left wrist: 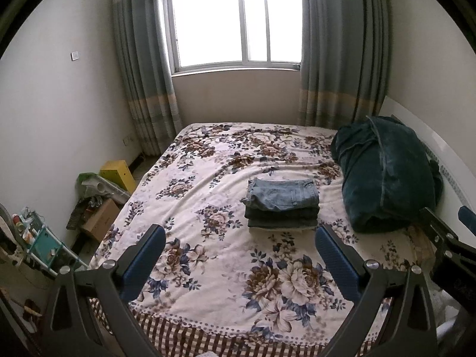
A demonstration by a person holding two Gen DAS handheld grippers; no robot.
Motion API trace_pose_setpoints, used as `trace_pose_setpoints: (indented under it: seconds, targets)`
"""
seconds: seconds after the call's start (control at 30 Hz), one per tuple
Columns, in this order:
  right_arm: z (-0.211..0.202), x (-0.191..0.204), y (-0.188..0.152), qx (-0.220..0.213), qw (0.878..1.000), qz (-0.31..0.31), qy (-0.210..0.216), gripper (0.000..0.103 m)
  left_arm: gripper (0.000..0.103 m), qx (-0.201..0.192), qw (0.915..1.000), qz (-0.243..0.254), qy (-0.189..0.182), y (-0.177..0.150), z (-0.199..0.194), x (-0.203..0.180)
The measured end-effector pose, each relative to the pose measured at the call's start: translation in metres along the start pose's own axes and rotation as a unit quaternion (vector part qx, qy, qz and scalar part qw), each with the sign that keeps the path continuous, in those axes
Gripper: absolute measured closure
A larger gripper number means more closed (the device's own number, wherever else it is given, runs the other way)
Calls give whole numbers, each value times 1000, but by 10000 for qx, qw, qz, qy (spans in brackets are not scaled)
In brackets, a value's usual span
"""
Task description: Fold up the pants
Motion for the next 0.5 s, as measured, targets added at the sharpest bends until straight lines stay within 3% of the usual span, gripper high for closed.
trace_pose_setpoints:
  seconds: [0.5]
  targets:
    - [5,4,3,-4,10000,-23,47,0,0,-18,10000,13,-63,4,5,-2]
Point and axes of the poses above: each gripper's, at about its wrist camera, not at the fingertips, and z roughly the way its jaws point, x to its left, y to its top, the point moved 2 cm from there along z, roughly the way its jaws point, and after that the axes turned 6 degrees about z, right-handed, at the moved point
